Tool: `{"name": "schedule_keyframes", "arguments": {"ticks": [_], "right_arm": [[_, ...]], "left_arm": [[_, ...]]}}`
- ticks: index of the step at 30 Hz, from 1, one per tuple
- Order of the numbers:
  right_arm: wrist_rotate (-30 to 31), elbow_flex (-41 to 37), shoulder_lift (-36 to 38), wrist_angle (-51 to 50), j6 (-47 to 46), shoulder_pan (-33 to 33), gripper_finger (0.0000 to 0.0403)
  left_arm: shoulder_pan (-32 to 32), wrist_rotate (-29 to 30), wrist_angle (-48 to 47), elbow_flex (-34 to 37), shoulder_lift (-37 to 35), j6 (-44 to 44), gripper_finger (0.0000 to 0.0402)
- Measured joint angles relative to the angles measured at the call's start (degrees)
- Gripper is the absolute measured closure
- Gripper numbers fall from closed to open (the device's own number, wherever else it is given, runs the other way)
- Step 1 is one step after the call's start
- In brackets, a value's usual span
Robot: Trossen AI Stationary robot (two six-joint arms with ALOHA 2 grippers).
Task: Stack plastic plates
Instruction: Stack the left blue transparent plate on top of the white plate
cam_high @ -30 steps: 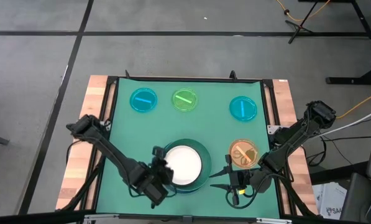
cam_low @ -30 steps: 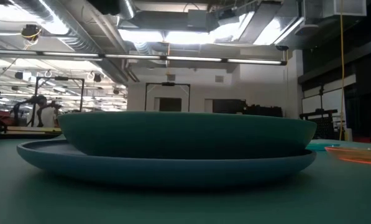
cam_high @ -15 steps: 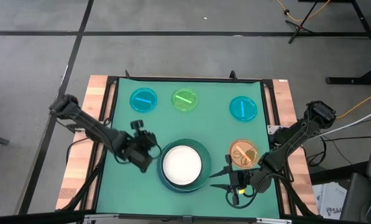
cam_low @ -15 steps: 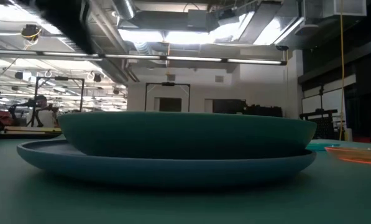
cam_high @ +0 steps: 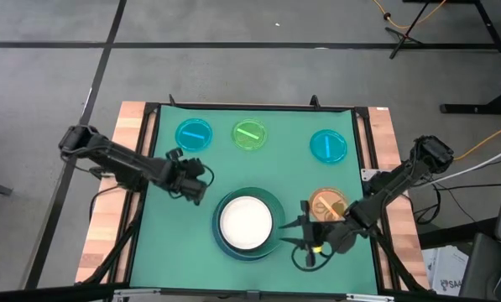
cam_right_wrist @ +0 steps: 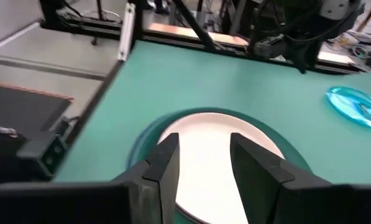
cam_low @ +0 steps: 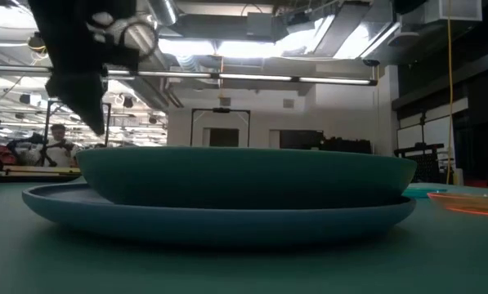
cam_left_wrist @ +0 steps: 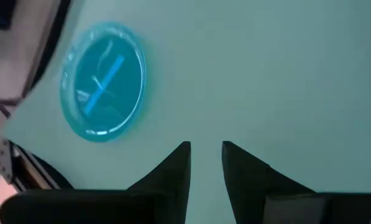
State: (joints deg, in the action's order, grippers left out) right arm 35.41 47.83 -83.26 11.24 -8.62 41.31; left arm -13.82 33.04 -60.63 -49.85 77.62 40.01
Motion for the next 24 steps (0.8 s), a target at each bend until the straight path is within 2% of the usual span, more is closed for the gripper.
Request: {"name": "schedule_keyframes", "arguments": {"ticks": [4, 14, 21, 24], "right_arm": [[0.0, 0.0, 0.0, -2.1, 0.6, -2.0, 0.0269], [0.0, 0.0, 0.0, -6.8, 3.1, -4.7, 0.0269], [-0.1, 0.0, 0.0, -7.2, 3.0, -4.6, 0.0269], [-0.5, 0.0, 0.0, -7.9, 2.0, -4.6, 0.0269]], "left_arm": [[5.6, -3.8, 2.0, 1.8, 0.0, -5.0, 0.0289], [19.3, -7.3, 8.2, 2.3, 0.0, -19.2, 0.0213], [24.0, -7.8, 9.9, 2.3, 0.0, -27.6, 0.0205], [27.6, -13.4, 10.6, 2.3, 0.0, -31.2, 0.0209]]}}
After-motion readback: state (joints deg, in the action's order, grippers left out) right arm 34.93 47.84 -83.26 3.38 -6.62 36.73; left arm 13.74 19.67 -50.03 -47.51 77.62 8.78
